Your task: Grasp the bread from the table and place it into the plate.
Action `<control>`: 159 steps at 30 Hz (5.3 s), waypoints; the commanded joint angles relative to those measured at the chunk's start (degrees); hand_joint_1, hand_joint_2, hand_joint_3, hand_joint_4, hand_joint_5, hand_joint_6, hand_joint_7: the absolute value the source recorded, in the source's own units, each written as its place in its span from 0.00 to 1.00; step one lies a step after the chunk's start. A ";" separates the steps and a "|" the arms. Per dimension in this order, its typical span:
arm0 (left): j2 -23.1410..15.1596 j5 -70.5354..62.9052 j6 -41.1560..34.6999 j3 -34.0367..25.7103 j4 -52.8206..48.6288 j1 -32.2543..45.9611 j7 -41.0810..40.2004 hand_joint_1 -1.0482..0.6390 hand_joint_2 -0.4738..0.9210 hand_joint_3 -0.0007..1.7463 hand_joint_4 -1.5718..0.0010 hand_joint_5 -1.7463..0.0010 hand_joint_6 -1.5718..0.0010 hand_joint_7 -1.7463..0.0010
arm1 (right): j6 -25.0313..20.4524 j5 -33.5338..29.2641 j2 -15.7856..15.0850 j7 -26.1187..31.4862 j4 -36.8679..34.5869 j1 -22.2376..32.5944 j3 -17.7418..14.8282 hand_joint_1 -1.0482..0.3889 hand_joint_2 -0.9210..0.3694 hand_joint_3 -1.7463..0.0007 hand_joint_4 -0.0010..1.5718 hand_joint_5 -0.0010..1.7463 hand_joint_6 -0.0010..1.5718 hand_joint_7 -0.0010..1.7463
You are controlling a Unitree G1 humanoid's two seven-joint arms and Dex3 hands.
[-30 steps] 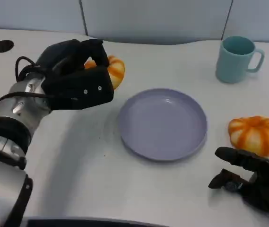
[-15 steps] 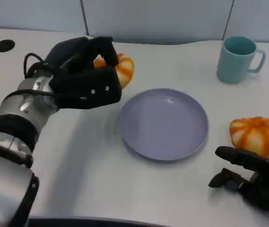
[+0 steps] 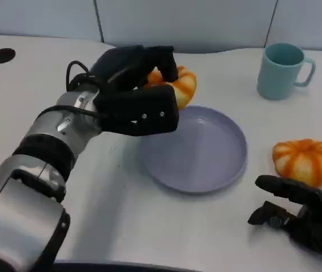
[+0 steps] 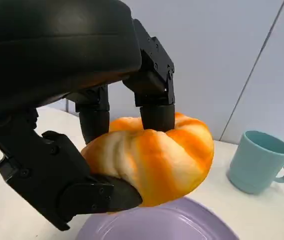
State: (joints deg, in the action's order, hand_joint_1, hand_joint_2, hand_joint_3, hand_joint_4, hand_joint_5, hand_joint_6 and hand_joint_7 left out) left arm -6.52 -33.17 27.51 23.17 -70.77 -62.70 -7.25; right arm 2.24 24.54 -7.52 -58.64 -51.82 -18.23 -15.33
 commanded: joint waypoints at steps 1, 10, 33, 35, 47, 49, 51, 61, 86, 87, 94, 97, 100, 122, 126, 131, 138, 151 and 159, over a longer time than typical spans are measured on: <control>1.22 -0.89 0.17 1.19 -0.06 -2.03 -1.22 0.51 0.73 0.71 0.44 0.00 0.53 0.00 | -0.92 -0.53 -0.48 0.91 0.35 1.07 0.26 0.46 0.00 0.92 0.33 0.65 0.58 0.01; 3.71 -1.40 0.46 2.77 -0.72 -1.80 -1.04 0.50 0.74 0.72 0.43 0.00 0.53 0.00 | -1.05 -0.61 -0.23 1.47 0.35 1.16 0.33 0.45 0.00 0.94 0.34 0.65 0.58 0.01; 8.32 -6.09 -5.30 8.94 -3.71 -2.01 1.18 0.50 0.76 0.60 0.45 0.00 0.57 0.00 | -1.32 -0.08 0.50 2.09 1.97 2.01 0.66 0.46 0.00 0.94 0.35 0.65 0.58 0.01; 8.38 -6.36 -5.58 9.36 -3.80 -2.10 1.35 0.50 0.78 0.58 0.45 0.00 0.56 0.00 | -1.59 -0.14 0.43 2.26 2.02 1.99 0.71 0.46 0.00 0.94 0.34 0.65 0.58 0.01; 8.50 -5.17 -5.95 8.90 -3.75 -2.48 5.74 0.45 1.00 0.16 0.60 0.21 0.53 0.57 | -1.14 -0.11 0.41 1.71 1.58 1.85 0.62 0.46 0.00 0.94 0.34 0.65 0.58 0.01; 8.52 -5.25 -6.16 9.00 -3.74 -2.55 6.25 0.44 1.00 0.14 0.64 0.22 0.56 0.61 | -0.94 -0.08 0.49 1.61 1.50 1.82 0.59 0.45 0.00 0.94 0.34 0.65 0.58 0.01; 8.42 -5.10 -6.02 8.92 -3.77 -2.56 7.14 0.44 1.00 0.12 0.67 0.29 0.59 0.71 | -0.81 0.02 0.61 1.58 1.51 1.85 0.51 0.46 0.00 0.94 0.34 0.65 0.58 0.01; 8.16 -6.34 -6.78 10.42 -4.06 -3.08 9.40 0.37 1.00 0.09 0.77 0.48 0.68 0.86 | -0.90 -0.18 0.51 1.92 1.70 1.88 0.61 0.46 0.00 0.94 0.34 0.65 0.58 0.01; 7.16 -4.63 -8.23 9.15 -3.75 -4.23 17.44 0.12 1.00 0.07 0.99 0.77 0.86 0.98 | -0.62 -0.31 0.25 1.72 1.86 1.86 0.64 0.46 0.00 0.94 0.33 0.67 0.58 0.01; 6.82 -4.10 -7.90 8.64 -3.66 -4.18 17.70 0.13 1.00 0.08 0.99 0.77 0.86 0.98 | -0.53 -0.33 0.27 1.82 1.91 1.89 0.63 0.46 0.00 0.93 0.33 0.67 0.58 0.01; 4.45 -0.33 -4.63 4.89 -3.12 -3.36 20.08 0.12 1.00 0.08 0.98 0.75 0.84 0.97 | -0.39 -0.35 0.24 2.07 1.94 2.02 0.54 0.45 0.00 0.93 0.33 0.67 0.58 0.01; 3.45 2.42 -2.99 2.26 -2.89 -2.57 21.63 0.12 1.00 0.07 0.98 0.70 0.83 0.97 | 0.08 -0.39 0.14 1.51 1.61 1.89 0.59 0.45 0.00 0.92 0.32 0.67 0.57 0.01; 2.54 5.30 -2.17 -0.48 -2.68 -1.79 23.76 0.12 1.00 0.07 0.97 0.68 0.82 0.96 | 0.67 -0.63 0.11 1.86 1.56 1.97 0.61 0.45 0.00 0.93 0.33 0.67 0.58 0.01; -2.80 22.51 8.51 -15.27 2.62 8.09 33.12 0.22 1.00 0.11 0.91 0.65 0.78 0.97 | -0.07 -0.54 -0.38 1.61 1.03 1.59 0.49 0.46 0.00 0.92 0.32 0.68 0.58 0.01; -2.15 28.18 7.56 -19.25 4.17 10.79 37.59 0.22 1.00 0.13 0.91 0.66 0.78 0.98 | 0.06 -0.54 -0.48 1.38 0.83 1.50 0.47 0.46 0.00 0.91 0.32 0.69 0.58 0.01; -1.58 34.44 6.27 -23.37 5.56 13.75 42.94 0.21 1.00 0.14 0.90 0.67 0.77 0.98 | -0.03 -0.17 -0.46 0.78 0.08 1.18 0.17 0.46 0.00 0.92 0.31 0.69 0.58 0.01; 0.03 41.98 2.00 -28.58 8.85 18.40 47.66 0.25 1.00 0.13 0.85 0.66 0.75 0.97 | 0.34 -0.41 -0.49 0.36 -0.41 0.92 0.11 0.45 0.00 0.93 0.31 0.69 0.58 0.01; 1.52 48.22 -5.82 -31.95 17.67 26.76 49.53 0.31 1.00 0.17 0.78 0.60 0.71 0.97 | 0.60 -0.39 -0.42 -0.17 -0.95 0.77 -0.26 0.45 0.00 0.93 0.33 0.67 0.57 0.01; 3.43 57.31 -18.88 -34.77 28.41 34.70 52.54 0.29 1.00 0.13 0.75 0.50 0.67 0.97 | 0.09 -0.21 -0.41 -0.17 -1.55 0.38 -0.44 0.46 0.00 0.93 0.33 0.66 0.58 0.01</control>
State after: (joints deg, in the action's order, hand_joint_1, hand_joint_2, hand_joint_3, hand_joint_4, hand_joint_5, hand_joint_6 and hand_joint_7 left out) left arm -2.98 21.64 12.02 -10.51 -45.84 -30.58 44.38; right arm 3.04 24.45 -7.24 -59.03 -52.43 -18.32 -15.59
